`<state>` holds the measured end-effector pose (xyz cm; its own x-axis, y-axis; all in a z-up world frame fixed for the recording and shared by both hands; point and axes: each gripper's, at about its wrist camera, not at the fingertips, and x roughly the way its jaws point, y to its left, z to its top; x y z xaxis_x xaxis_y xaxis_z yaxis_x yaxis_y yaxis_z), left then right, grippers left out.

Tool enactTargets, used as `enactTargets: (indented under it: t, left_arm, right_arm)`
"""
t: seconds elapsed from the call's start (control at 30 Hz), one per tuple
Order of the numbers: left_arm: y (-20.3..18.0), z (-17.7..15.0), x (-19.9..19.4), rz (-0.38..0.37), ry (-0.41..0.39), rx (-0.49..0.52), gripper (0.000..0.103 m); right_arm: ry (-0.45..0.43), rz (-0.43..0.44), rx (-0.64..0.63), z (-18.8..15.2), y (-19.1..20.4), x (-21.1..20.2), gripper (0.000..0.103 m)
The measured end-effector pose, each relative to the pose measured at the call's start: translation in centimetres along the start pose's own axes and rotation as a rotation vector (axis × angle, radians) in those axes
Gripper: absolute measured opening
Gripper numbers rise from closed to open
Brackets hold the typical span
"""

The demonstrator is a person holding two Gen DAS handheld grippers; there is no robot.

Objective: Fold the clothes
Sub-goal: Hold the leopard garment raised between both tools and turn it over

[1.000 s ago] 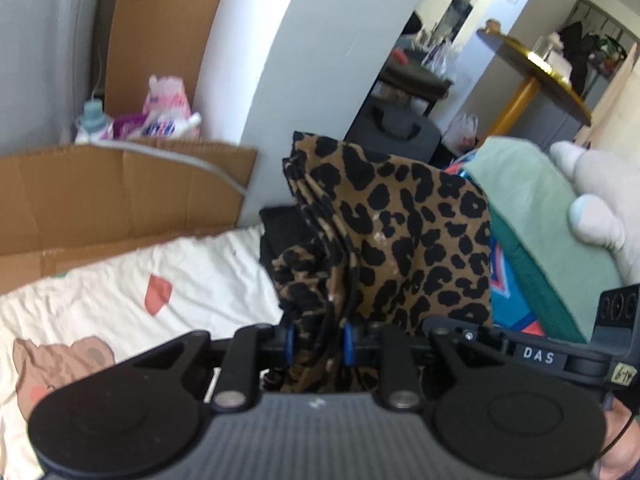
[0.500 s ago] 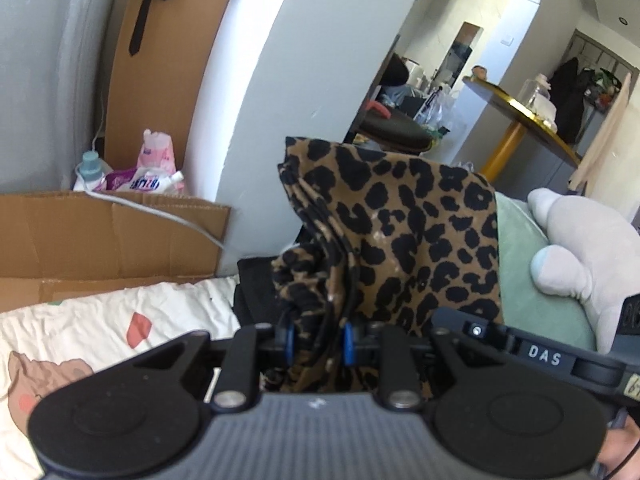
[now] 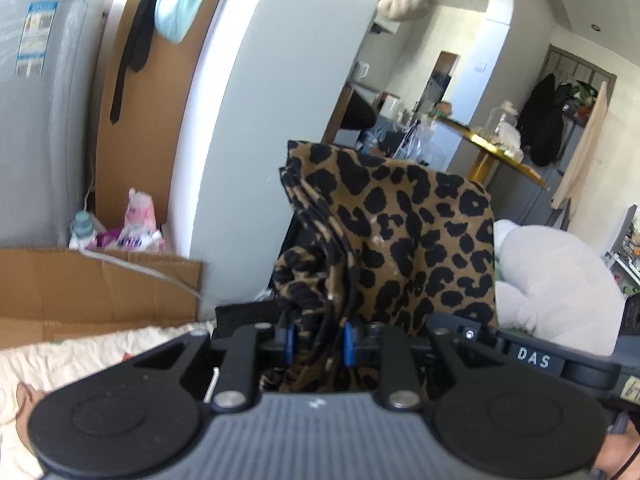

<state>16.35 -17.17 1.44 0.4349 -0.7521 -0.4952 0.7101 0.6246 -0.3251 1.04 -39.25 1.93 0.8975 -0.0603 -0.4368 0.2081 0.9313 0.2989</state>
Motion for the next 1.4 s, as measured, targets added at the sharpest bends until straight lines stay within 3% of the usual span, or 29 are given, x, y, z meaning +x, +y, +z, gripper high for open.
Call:
enactTargets:
  t: [0.4,1.03,1.23,1.4]
  left_arm:
    - [-3.9,1.6,-2.2,-0.02,-0.081,0.002,0.024]
    - [-10.2,6.2,-1.7,-0.094,-0.171,0.031,0.024]
    - [-10.8,6.6,-1.4,-0.102,-0.181,-0.002,0.024]
    - [-10.4,5.9,-0.5,-0.101,-0.163,0.015,0.024]
  right_arm:
    - [-0.071,0.001,-0.105,4.2,-0.3,-3.7,0.006]
    - [-0.126,-0.045,-0.189,13.4,-2.5,-8.1,0.006]
    - [-0.117,-0.039,-0.196,15.0,-2.8,-8.5,0.006]
    - [-0.088,-0.05,-0.203,14.3,-3.0,-7.2,0.006]
